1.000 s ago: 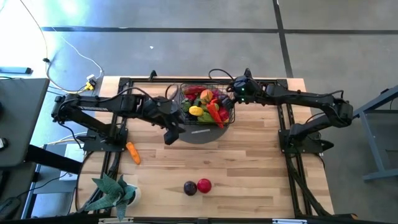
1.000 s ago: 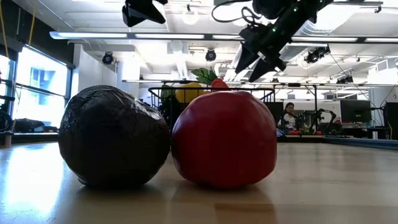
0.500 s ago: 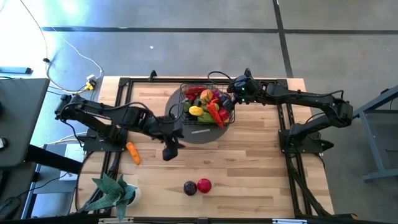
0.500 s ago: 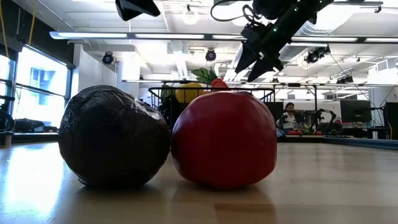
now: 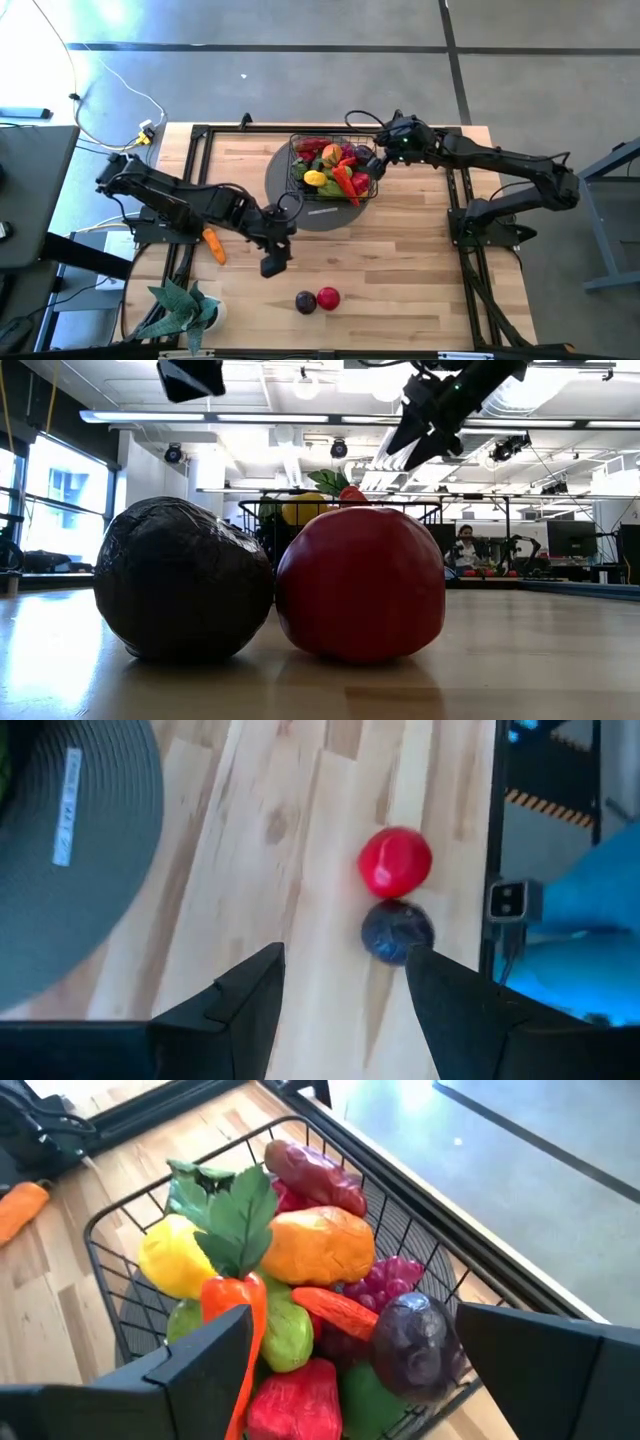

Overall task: Build produce basket
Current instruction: Put the dark purple plum into the black mesh basket

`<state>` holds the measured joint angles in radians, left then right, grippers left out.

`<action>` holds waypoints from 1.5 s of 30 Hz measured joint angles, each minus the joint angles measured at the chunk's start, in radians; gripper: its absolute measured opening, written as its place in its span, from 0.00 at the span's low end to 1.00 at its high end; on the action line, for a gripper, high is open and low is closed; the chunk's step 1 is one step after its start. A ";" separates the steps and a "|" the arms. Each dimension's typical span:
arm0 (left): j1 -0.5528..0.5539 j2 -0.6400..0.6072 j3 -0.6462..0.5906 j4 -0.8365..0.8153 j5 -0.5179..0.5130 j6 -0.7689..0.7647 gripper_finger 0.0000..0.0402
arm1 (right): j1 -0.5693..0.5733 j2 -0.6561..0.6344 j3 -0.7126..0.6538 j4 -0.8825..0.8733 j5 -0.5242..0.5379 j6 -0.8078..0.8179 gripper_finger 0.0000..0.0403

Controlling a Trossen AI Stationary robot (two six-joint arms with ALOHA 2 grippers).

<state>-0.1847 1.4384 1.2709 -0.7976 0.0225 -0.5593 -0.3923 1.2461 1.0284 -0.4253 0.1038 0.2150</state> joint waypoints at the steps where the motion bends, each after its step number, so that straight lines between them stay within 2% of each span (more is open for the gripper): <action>1: 0.000 0.009 0.001 0.007 0.000 -0.026 0.50 | 0.000 -0.008 0.000 -0.008 0.000 -0.001 0.82; 7: -0.011 0.047 -0.001 -0.017 0.015 -0.048 0.56 | 0.000 -0.043 0.000 -0.044 -0.004 -0.013 0.82; 15: -0.060 0.106 0.001 0.073 0.029 0.177 0.59 | 0.045 -0.070 0.000 -0.081 -0.007 0.024 0.82; 32: -0.162 0.245 0.001 0.155 0.014 0.664 0.59 | 0.139 -0.093 0.000 -0.101 0.001 0.229 0.82; 45: -0.206 0.351 0.001 0.223 -0.009 0.866 0.60 | 0.159 -0.093 0.000 -0.101 0.026 0.346 0.82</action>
<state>-0.3904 1.7893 1.2716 -0.5743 0.0133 0.3072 -0.2329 1.1526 1.0283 -0.5262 0.1303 0.5613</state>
